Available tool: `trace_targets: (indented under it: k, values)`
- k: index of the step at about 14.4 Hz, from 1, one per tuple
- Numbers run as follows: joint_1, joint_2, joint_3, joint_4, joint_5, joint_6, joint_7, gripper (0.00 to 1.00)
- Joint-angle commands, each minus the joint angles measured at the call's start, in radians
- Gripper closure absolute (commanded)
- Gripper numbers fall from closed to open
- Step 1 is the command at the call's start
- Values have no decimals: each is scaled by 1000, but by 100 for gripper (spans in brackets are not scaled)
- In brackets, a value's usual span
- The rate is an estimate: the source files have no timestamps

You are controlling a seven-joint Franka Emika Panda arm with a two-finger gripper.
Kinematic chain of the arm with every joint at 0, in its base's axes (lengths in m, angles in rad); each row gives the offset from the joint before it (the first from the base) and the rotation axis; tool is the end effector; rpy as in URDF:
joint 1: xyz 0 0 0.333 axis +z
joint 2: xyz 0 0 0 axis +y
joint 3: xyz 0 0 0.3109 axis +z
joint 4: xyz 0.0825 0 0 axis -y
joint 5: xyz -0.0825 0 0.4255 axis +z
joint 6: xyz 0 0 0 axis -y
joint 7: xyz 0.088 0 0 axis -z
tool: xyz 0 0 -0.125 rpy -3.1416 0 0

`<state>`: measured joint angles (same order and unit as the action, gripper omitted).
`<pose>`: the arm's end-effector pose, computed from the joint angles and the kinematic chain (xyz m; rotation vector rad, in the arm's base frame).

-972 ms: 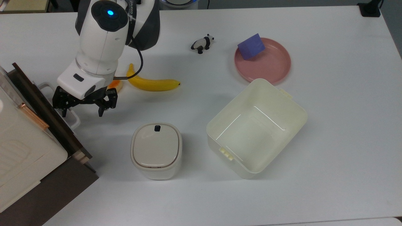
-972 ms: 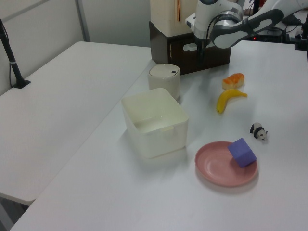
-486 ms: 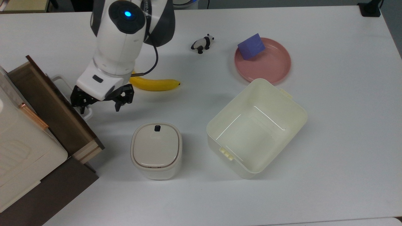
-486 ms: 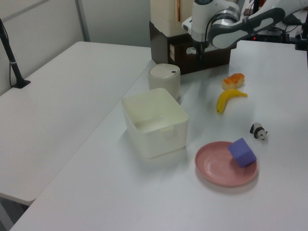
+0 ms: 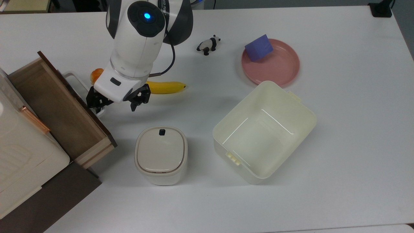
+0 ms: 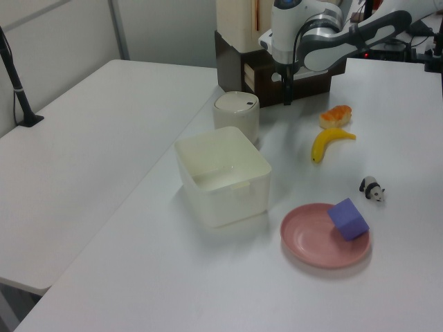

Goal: Slide the drawer open

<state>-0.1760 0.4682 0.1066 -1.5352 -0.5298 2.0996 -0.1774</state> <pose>0.7329 -0.0930 0.3618 2.6703 0.4614 0.0640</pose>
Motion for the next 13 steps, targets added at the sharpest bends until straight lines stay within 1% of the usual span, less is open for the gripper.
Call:
trace_targets:
  k: [1, 6, 8, 11, 13]
  values:
    - [13, -40, 21, -53, -1, -46, 58, 0]
    - [-31, -72, 22, 1, 24, -39, 59, 0]
    - [-42, -88, 21, 15, 57, -41, 56, 0]
    - [-48, -144, 21, 13, 102, -56, 58, 0]
    - [-48, -186, 21, 15, 157, -123, 58, 0]
